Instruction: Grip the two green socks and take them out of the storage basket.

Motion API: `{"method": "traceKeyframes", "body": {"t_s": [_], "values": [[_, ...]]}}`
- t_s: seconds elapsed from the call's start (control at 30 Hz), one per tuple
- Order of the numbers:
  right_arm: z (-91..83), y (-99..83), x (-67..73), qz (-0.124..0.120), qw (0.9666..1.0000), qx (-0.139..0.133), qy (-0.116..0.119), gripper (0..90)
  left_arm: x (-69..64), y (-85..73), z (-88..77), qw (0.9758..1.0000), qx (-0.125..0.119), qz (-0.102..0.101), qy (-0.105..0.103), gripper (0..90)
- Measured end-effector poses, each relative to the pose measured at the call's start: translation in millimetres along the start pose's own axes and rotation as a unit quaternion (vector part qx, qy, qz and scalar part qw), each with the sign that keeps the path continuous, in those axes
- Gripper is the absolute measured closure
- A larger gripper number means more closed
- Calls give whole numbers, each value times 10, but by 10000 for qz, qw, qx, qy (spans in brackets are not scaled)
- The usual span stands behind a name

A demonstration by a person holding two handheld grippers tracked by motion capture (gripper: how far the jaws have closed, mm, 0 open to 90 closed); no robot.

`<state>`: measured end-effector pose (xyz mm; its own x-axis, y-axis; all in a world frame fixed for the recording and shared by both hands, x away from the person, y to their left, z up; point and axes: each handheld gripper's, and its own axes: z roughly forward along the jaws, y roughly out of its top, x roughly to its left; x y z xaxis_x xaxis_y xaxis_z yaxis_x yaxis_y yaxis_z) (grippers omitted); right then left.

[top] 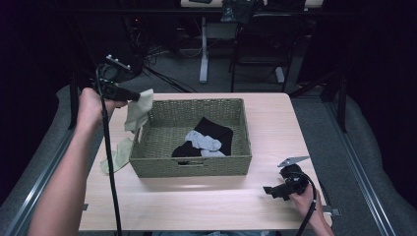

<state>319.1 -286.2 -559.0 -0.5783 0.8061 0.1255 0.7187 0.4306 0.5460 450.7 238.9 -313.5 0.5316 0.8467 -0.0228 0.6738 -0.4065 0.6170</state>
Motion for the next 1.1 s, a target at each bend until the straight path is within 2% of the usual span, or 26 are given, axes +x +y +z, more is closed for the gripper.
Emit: {"method": "traceKeyframes", "body": {"t_s": [0.03, 0.23, 0.33, 0.47, 0.53, 0.8, 1.1], "values": [[0, 0, 0, 0, 10000, 0, 0, 18, 0, 0, 0, 10000, 0, 0, 0, 871], [11, -3, 8, 63, 10000, -25, 52, 18, 188, -162, -133, 9996, -71, -224, 129, 872], [9, -1, 4, 16, 10000, 24, -4, 18, 274, -241, -173, 9992, -78, -346, 189, 871], [9, -3, 2, 28, 10000, 27, -17, 18, 396, -381, -204, 9979, -165, -542, 301, 872], [12, -4, -1, 22, 10000, 36, -33, 18, 438, -441, -196, 9976, -130, -602, 330, 871], [20, -5, 8, 53, 10000, -1, -62, 18, 569, -670, -81, 9960, -10, -808, 375, 871], [16, -6, 3, 23, 10000, 31, -11, 19, 683, -949, 182, 9936, 206, -1072, 303, 870]]}}
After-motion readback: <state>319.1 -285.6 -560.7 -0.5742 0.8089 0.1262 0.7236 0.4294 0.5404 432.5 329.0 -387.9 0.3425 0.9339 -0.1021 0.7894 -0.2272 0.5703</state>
